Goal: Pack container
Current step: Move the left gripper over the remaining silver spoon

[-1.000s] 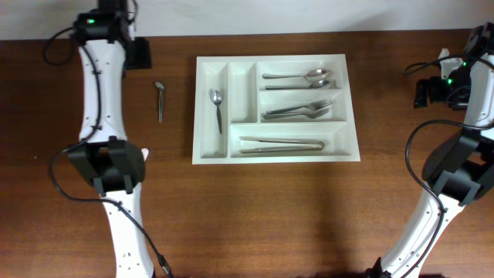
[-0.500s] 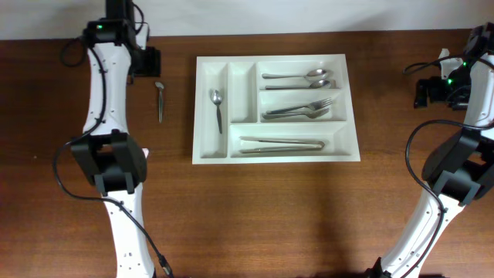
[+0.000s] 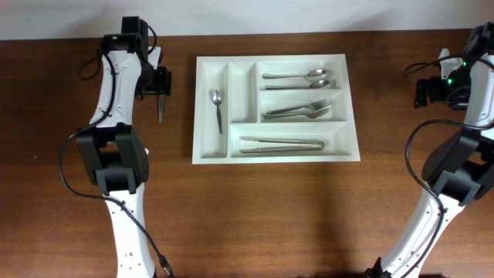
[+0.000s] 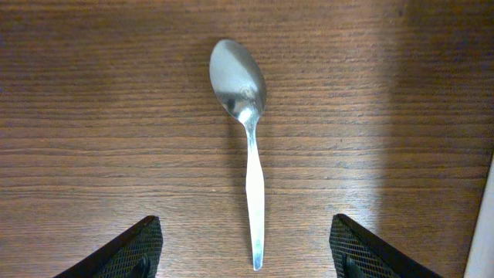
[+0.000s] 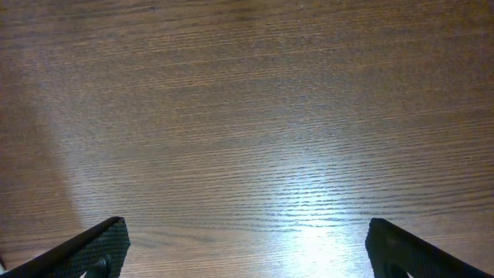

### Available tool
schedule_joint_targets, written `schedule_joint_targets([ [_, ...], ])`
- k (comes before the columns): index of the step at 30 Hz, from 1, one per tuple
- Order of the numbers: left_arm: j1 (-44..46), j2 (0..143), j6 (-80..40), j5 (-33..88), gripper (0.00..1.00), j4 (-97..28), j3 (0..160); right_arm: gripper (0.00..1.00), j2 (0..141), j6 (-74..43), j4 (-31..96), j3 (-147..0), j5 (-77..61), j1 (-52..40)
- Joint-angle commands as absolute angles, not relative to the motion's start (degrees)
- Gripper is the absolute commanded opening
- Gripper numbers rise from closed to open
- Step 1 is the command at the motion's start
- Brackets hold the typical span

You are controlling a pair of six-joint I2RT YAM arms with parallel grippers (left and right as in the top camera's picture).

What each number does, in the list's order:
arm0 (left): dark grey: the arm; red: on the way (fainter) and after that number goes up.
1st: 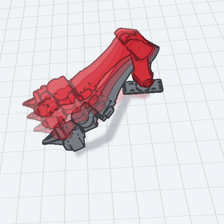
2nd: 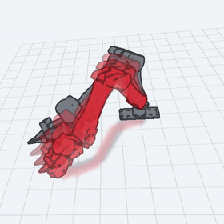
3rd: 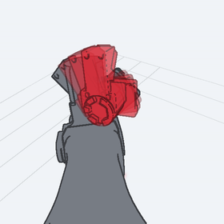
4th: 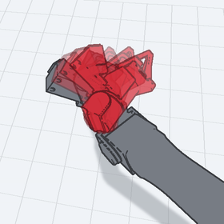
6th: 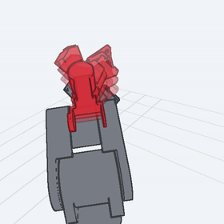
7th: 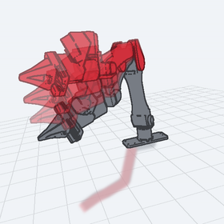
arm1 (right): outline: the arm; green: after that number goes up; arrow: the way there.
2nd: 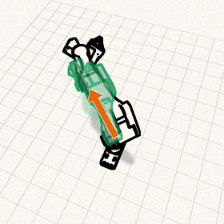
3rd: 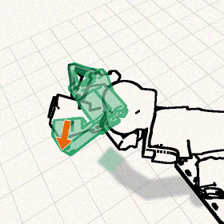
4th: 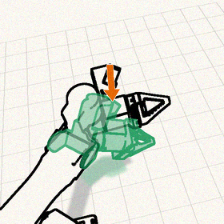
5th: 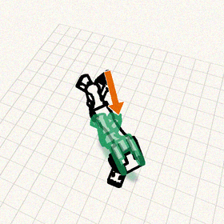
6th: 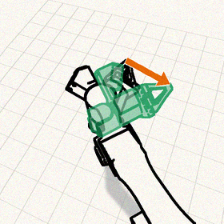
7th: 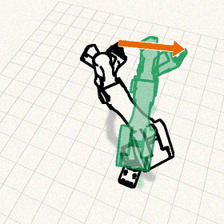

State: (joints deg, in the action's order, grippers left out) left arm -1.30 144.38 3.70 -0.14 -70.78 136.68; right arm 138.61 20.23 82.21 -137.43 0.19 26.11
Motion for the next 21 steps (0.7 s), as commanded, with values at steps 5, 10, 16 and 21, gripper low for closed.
schedule_joint_targets([
  [5,-1.5,143.5,4.6,0.8,0.72,-69.4,135.5,0.99,137.4,20.8,82.2,-137.1,0.5,25.9],
  [10,-1.5,143.6,4.3,2.1,0.72,-67.7,135.4,0.99,137.4,20.8,82.2,-137.1,0.5,25.9],
  [16,-1.5,143.7,4.2,2.8,0.72,-66.6,135.0,0.99,137.4,20.8,82.2,-137.1,0.5,25.9],
  [21,-1.5,144.1,4.2,2.6,0.72,-66.4,135.0,0.99,137.4,20.8,82.2,-137.1,0.5,25.9],
])
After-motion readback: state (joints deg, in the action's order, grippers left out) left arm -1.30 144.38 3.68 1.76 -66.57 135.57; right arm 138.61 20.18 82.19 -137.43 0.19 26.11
